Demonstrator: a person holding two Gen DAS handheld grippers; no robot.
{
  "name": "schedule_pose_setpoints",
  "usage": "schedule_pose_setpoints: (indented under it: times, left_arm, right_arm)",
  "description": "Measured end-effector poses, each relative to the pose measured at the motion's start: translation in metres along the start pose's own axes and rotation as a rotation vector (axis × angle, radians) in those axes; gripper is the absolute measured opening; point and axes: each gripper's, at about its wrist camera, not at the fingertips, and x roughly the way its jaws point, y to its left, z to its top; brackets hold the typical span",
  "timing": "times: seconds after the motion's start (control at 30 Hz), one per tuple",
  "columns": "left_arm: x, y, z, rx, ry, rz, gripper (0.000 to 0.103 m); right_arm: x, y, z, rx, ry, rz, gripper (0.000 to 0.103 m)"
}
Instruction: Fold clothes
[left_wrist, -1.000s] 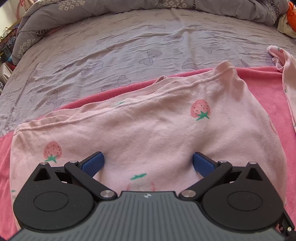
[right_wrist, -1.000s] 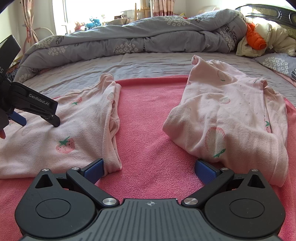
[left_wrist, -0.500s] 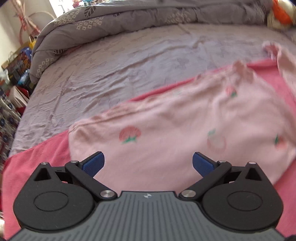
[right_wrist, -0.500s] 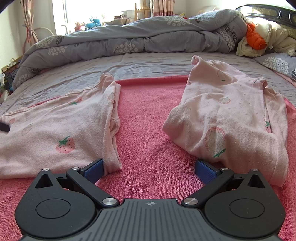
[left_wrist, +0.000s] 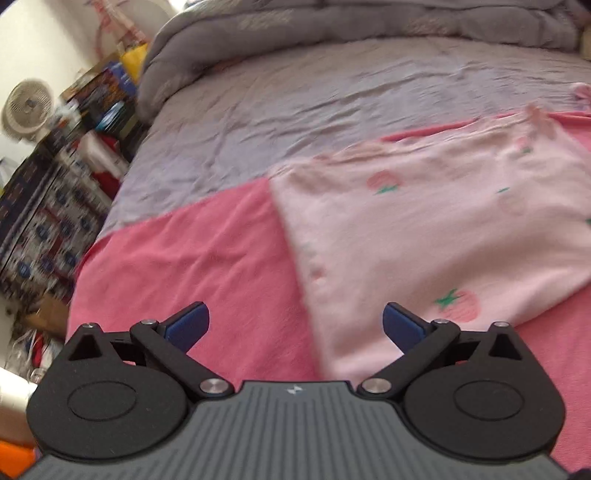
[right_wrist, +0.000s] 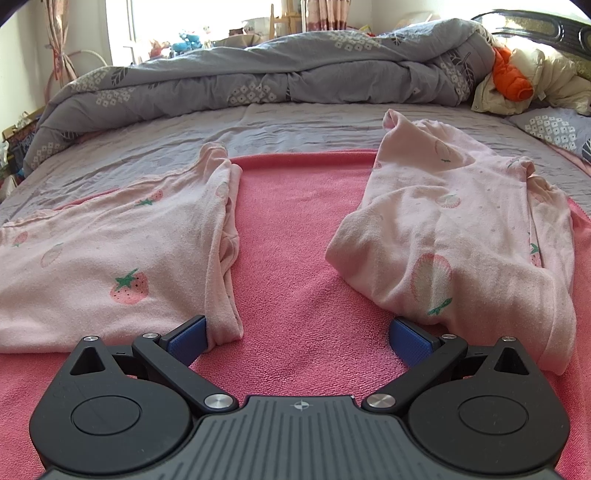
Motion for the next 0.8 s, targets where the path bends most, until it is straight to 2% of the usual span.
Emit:
schedule_pose_setpoints:
  times: [0.07,0.17,0.2,0.23,0.37,0.5,0.6,0.67,0.8]
  left_arm:
    - [-0.001,-0.028,0.014,0.054,-0.035,-0.041,0.103]
    - [0.008,-0.051,0.028,0.02,-0.044,-0.102,0.103]
    - [0.011,-0.056,0.031,-0.004,-0.043,-0.124,0.103]
    - [0.013,-0.057,0.033,-0.03,-0.039,-0.143,0.103]
    - [0.02,-0.056,0.037,-0.093,-0.023,-0.207,0.103]
    - [0.028,-0.056,0.035,-0.077,0.014,-0.237,0.103]
    - [0.035,-0.059,0.031,-0.053,0.044,-0.282,0.103]
    - [0.039,-0.066,0.029,-0.017,0.058,-0.302,0.102]
    - [0.056,-0.084,0.027,0.066,0.123,-0.306,0.103]
  right_arm:
    - [0.0,0.004,0.008,0.0,0.051,-0.015,0.103]
    - [-0.002,0.014,0.027,-0.008,0.158,-0.045,0.103]
    - [-0.009,0.024,0.032,-0.024,0.157,-0.051,0.102]
    - [-0.02,0.034,0.034,-0.033,0.114,-0.028,0.103]
    - [-0.049,0.088,0.034,-0.126,-0.028,0.116,0.103]
    - [-0.036,0.133,0.016,-0.193,-0.018,0.199,0.103]
    - [-0.019,0.152,0.0,-0.257,0.019,0.168,0.103]
    - [-0.019,0.154,-0.011,-0.272,-0.022,0.166,0.103]
    - [-0.018,0.154,-0.012,-0.265,-0.023,0.173,0.103]
